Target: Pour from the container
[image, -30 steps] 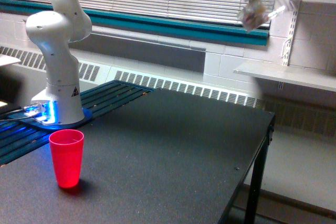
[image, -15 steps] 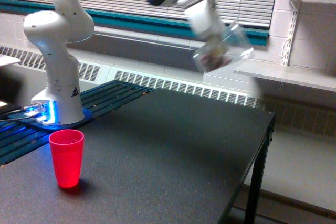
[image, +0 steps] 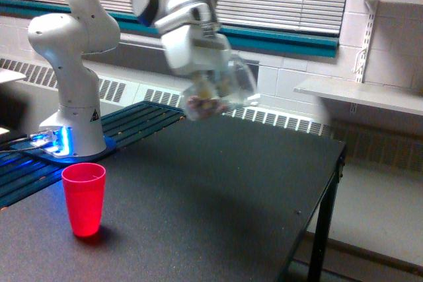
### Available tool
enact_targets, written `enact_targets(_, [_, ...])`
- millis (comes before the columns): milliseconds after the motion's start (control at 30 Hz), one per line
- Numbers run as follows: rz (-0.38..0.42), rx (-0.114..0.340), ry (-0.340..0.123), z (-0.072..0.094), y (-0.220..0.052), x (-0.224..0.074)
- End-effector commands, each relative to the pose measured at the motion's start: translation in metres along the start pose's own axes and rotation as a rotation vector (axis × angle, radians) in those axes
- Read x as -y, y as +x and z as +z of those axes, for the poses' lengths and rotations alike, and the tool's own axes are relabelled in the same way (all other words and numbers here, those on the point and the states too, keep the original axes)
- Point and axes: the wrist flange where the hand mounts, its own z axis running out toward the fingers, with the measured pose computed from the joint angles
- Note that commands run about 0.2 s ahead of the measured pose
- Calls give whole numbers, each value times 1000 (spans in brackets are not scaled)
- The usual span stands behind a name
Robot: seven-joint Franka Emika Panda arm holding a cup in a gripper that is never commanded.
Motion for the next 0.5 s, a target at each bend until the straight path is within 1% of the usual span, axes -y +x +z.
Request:
enact_targets(33, [-57,-14,-28,-3,-4,-49])
enact_targets(200, [-59,3,-69,5,-23,-87])
enact_targets(367, [-57,16,-105,10,-40,-120])
enact_targets(500, [-56,36,-131,15,-56,-144])
